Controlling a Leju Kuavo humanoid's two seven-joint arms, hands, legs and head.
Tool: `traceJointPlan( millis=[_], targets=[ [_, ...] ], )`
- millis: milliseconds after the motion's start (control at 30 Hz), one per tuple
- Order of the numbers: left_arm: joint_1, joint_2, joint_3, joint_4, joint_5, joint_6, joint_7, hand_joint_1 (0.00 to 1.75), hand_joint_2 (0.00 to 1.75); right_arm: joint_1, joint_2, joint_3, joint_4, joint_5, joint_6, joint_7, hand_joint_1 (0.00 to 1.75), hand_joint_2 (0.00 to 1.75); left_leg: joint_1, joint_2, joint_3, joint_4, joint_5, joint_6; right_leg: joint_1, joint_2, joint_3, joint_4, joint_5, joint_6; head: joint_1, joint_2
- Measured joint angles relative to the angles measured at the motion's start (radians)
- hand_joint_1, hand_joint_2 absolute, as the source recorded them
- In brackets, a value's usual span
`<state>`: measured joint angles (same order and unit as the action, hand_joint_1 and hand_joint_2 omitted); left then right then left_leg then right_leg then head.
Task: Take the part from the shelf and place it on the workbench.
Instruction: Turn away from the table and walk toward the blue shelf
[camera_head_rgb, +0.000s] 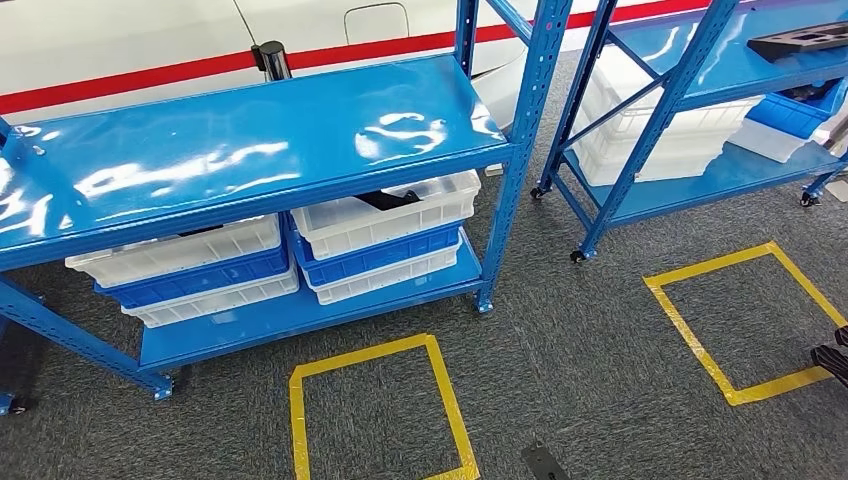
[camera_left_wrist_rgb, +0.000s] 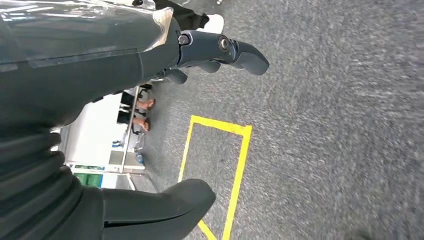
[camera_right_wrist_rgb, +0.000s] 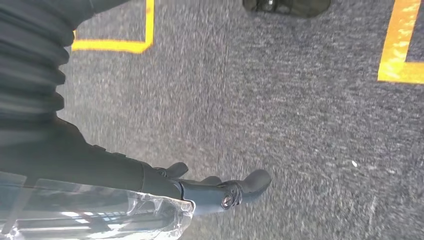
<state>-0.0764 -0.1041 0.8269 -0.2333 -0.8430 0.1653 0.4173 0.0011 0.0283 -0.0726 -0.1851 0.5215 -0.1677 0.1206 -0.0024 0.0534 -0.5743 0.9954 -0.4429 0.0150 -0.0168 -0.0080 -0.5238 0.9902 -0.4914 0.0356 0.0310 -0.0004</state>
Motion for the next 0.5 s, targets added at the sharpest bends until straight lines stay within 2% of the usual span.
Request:
traceJointPlan(
  millis=[67, 500],
  targets=[
    [0.009, 0.004, -0.033, -0.007, 0.037, -0.007, 0.000, 0.00, 0.00, 0.006, 0.000, 0.000, -0.007, -0.023, 0.007, -0.005, 0.00, 0.00, 0.000, 0.000, 0.000, 0.000, 0.000, 0.000, 0.000, 0.000, 0.000, 0.000, 0.000, 0.000, 0.000, 0.000],
    [0.086, 0.039, -0.329, -0.071, 0.350, -0.067, 0.000, 0.00, 0.00, 0.062, -0.009, 0.017, -0.074, -0.216, 0.069, -0.049, 0.00, 0.00, 0.001, 0.000, -0.001, 0.000, 0.000, 0.000, 0.000, 0.000, -0.006, 0.000, 0.000, 0.000, 0.000, 0.000]
  ],
)
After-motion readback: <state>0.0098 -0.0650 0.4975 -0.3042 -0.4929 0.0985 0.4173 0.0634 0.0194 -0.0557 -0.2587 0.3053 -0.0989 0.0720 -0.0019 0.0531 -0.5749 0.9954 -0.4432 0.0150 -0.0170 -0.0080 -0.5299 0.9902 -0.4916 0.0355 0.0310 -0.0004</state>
